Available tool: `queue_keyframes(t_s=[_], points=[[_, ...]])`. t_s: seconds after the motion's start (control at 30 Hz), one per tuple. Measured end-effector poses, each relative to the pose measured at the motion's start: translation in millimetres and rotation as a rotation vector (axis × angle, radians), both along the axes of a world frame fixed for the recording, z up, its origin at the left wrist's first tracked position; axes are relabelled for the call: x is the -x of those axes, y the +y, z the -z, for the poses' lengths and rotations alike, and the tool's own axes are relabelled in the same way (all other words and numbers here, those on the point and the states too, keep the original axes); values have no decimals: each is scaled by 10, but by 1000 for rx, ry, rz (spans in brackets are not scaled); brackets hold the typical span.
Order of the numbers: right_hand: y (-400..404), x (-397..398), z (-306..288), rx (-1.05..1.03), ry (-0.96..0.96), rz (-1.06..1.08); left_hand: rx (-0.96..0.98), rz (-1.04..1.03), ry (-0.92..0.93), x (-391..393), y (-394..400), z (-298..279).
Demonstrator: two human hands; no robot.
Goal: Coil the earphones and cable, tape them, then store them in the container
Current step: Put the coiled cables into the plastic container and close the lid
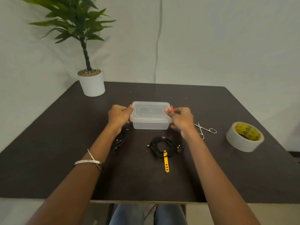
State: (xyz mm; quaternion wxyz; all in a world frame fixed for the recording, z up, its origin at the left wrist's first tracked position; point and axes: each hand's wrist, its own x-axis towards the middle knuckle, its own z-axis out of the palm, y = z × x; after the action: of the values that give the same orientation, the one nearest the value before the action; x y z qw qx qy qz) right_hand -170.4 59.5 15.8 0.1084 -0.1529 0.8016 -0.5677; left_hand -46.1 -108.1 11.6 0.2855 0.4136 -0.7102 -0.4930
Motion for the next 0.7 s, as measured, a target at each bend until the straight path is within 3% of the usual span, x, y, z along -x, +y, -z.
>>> queue_keyframes(t_s=[0.1,0.43,0.7], points=[[-12,3,3,-45,105,66,-76,-5,17,-5,-10,7],[-68,33,58,-40,137,187,-262,-37,49,58,-108,59],[-49,145,97,-151,34,165,272,-106,-123,21,-52,12]])
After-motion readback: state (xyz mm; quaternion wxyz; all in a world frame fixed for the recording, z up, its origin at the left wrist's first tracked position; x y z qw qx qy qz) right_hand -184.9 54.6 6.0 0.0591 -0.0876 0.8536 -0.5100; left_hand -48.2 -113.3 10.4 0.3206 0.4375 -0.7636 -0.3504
